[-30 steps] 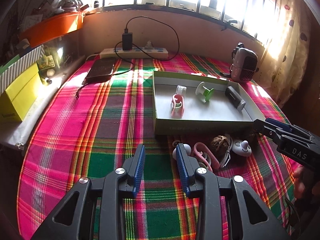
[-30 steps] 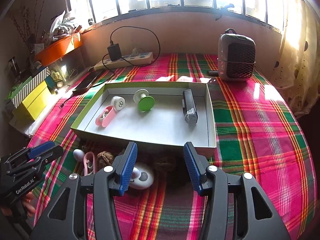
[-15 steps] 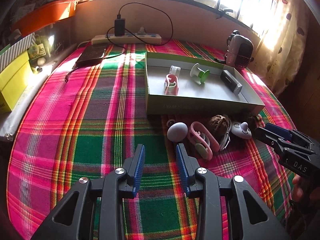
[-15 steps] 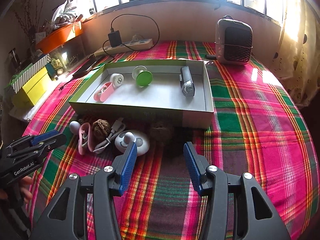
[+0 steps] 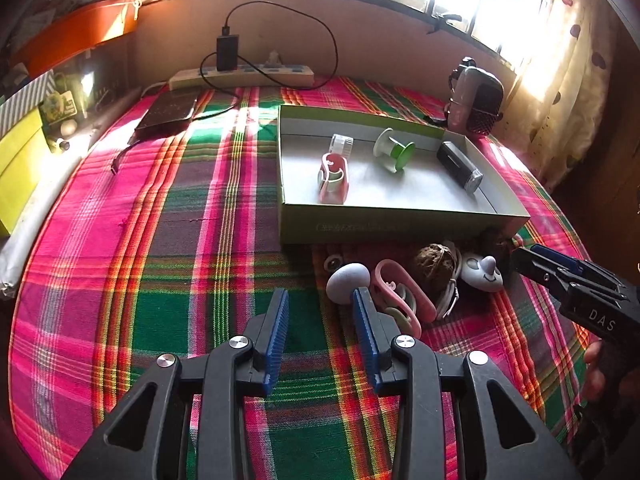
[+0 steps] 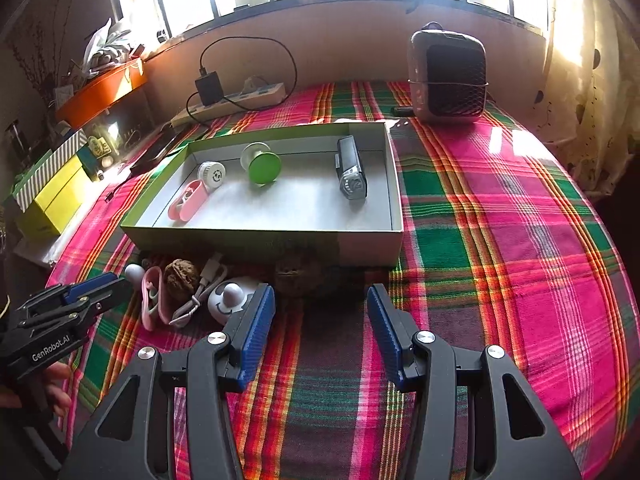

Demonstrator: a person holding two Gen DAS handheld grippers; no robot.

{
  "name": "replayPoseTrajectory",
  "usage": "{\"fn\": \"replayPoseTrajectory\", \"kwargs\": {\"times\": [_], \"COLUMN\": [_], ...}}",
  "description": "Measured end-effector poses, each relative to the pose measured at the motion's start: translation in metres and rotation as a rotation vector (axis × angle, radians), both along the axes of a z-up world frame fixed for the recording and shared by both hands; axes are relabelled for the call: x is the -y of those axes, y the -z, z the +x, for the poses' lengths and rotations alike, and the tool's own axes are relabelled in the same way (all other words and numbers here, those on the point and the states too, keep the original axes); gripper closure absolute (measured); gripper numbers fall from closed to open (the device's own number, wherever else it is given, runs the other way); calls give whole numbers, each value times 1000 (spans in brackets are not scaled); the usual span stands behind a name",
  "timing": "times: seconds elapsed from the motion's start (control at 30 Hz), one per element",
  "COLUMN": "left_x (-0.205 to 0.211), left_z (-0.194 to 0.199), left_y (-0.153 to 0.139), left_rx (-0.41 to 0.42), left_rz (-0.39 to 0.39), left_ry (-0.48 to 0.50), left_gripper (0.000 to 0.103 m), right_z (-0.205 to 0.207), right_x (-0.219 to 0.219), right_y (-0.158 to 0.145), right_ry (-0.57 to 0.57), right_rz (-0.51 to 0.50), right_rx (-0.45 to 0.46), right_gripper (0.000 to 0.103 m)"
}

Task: Organize objects
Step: 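Withdraw both tools from the box toward the remaining items, then grasp the white egg-shaped item with the left tool while the right tool grasps the walnut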

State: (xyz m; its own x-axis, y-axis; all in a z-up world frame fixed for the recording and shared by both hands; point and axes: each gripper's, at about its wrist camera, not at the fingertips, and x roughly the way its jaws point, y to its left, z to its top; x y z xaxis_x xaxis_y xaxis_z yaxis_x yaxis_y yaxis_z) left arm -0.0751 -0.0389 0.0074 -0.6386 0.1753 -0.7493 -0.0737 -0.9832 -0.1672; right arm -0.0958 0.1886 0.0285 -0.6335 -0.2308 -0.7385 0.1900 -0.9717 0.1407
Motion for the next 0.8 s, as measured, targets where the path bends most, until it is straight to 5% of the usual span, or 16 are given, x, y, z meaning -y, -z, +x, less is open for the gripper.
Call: {"fn": "replayPoseTrajectory", "kwargs": {"times": [0.8], "left_x": [-7], "left_z": [-19], "left_y": [2], "left_rx": [18], "left_rz": [-27], "left_ry": [-2], "left_gripper": [68], "right_z": [-30], "right_x": [12], "right_y": [13], "right_ry": [34], "right_rz": [64], "right_rx": [44], "right_gripper": [53]}}
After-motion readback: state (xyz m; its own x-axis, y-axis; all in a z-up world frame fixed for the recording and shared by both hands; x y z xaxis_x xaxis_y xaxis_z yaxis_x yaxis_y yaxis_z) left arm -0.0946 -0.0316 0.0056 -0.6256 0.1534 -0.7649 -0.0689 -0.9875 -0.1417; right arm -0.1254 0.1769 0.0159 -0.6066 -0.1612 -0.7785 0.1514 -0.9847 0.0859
